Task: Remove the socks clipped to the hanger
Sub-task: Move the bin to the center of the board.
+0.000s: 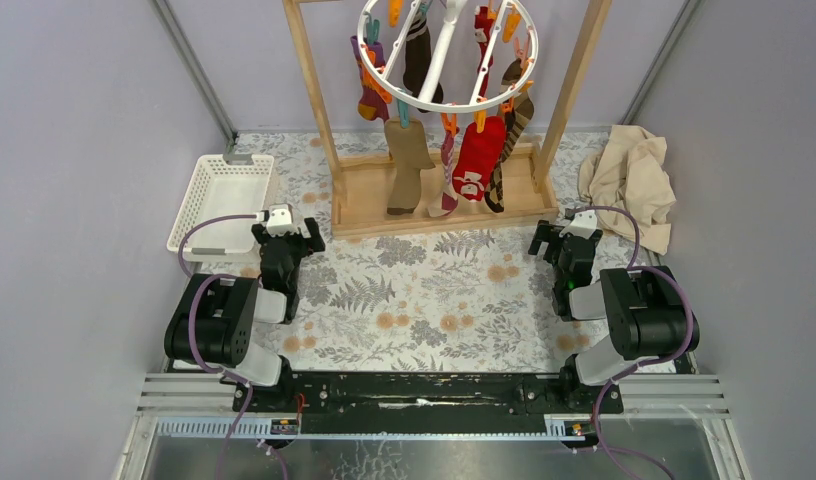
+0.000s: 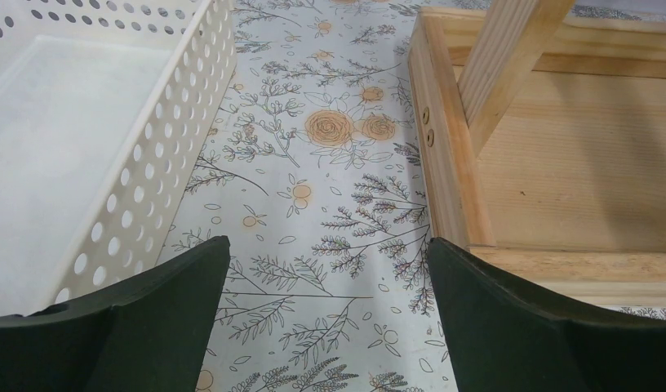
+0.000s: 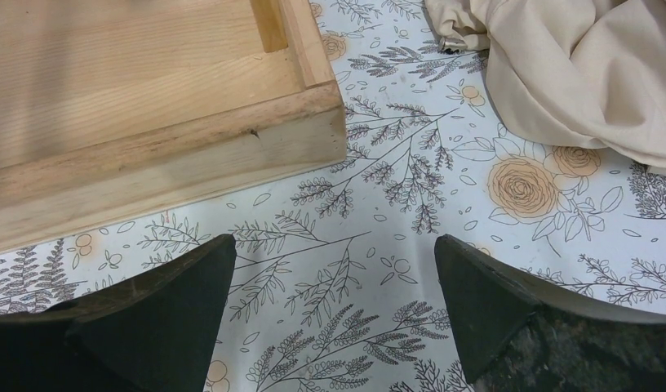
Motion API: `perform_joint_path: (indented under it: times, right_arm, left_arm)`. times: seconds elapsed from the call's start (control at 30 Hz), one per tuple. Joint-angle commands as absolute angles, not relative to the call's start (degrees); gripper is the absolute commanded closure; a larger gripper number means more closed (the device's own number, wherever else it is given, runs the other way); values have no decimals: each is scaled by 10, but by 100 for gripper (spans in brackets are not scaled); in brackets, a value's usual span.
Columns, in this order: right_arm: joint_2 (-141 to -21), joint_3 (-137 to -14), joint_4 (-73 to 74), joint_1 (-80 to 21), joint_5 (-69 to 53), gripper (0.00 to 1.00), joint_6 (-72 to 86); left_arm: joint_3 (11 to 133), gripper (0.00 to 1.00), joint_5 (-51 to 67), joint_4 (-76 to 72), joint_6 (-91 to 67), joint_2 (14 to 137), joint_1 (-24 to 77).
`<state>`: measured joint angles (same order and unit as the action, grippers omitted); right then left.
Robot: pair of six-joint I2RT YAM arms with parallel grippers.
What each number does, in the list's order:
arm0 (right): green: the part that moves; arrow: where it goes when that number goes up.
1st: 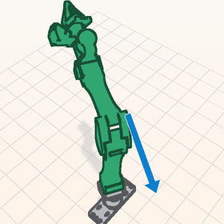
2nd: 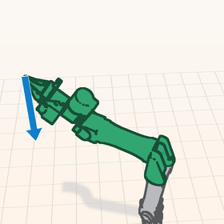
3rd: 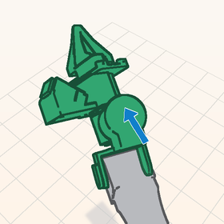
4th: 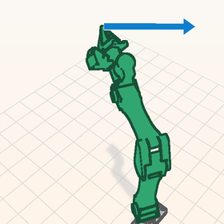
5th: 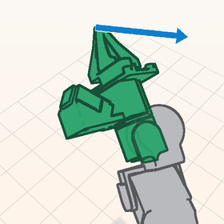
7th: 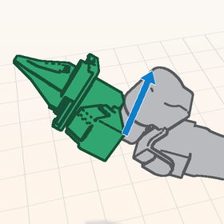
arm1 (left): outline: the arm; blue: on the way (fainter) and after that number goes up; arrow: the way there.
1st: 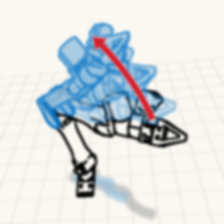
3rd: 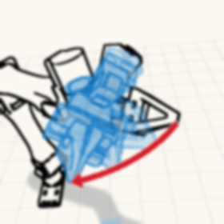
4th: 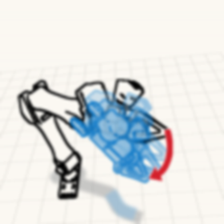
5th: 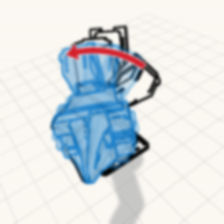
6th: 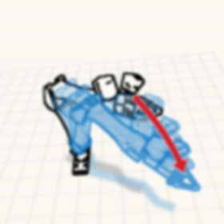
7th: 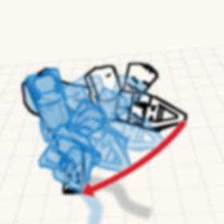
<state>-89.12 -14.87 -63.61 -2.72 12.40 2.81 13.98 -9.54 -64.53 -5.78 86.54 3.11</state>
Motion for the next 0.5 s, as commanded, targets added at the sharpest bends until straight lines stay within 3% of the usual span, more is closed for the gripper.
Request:
perform_joint_path:
  times: [0.0,0.4,0.47]
  right_arm:
    - [-889,-160,-658,-25,120,0,19]
    - [-887,-151,-675,-25,118,0,15]
    - [-883,-140,-689,-25,51,0,-17]
  left_arm:
    - [138,2,-101,-690,-45,869,32]
    - [130,1,-125,-676,-34,833,49]
    - [122,1,-137,-671,-14,811,72]
